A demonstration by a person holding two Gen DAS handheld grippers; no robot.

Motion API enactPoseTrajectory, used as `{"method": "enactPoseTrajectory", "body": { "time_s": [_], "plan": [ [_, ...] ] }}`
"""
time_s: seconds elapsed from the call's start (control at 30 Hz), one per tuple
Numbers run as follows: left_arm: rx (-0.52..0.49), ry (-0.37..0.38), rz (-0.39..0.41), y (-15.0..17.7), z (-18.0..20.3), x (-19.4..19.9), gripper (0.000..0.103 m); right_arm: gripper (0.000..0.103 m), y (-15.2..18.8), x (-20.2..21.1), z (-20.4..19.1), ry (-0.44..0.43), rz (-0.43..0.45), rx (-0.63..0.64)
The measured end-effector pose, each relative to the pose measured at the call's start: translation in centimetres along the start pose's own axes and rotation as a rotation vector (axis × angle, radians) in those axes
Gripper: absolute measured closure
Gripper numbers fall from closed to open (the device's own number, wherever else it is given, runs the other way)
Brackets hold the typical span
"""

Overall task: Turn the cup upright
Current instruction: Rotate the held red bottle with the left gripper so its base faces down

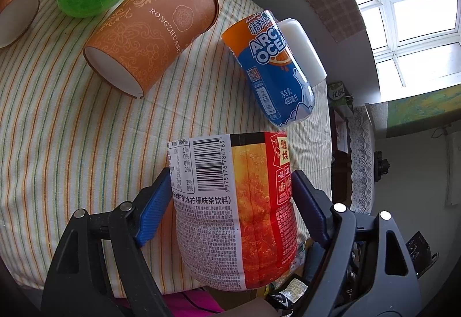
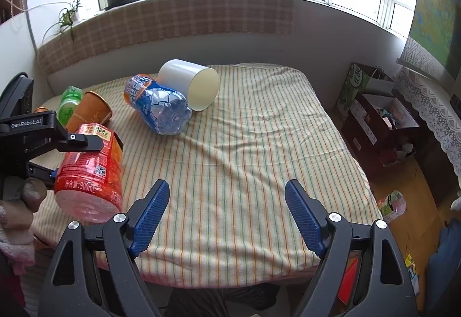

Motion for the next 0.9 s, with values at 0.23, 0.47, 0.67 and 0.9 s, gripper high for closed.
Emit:
{"method": "enactPoseTrajectory", "body": {
  "time_s": [0.23,0.47,0.67,0.9],
  "plan": [
    [-0.104,-0.061,0.099,0.6,1.6,2.0,0.02,0.021,0.3,-0.4,0.2,0.0,-0.012,-0.011],
    [-0.247,-0.175,0.225,1.3,3.3,3.7,0.02,0.021,0.4,-0.4,0.1,-0.002,-0.018,-0.008],
    [-0.363,-0.291,0.322,1.9,4.4,3.9,0.02,0.021,0.5,-0.5,0.1,-0.004,-0.022,-0.01],
    [-0.458,-0.368,0.368,2.9,4.7,3.2,0.02,0.021,0.5,-0.6,0.2,-0.005,-0.023,-0.014]
  ]
}}
Point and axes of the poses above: each gripper's, at about its wrist camera, not at the fingertips, and x roughly against the way its jaws point, z to its right, y to its underside, the point moved 1 cm from there along -x, roughly the way its jaws point, and after that the axes turned 2 degrees about z, right-handed, at the moved point
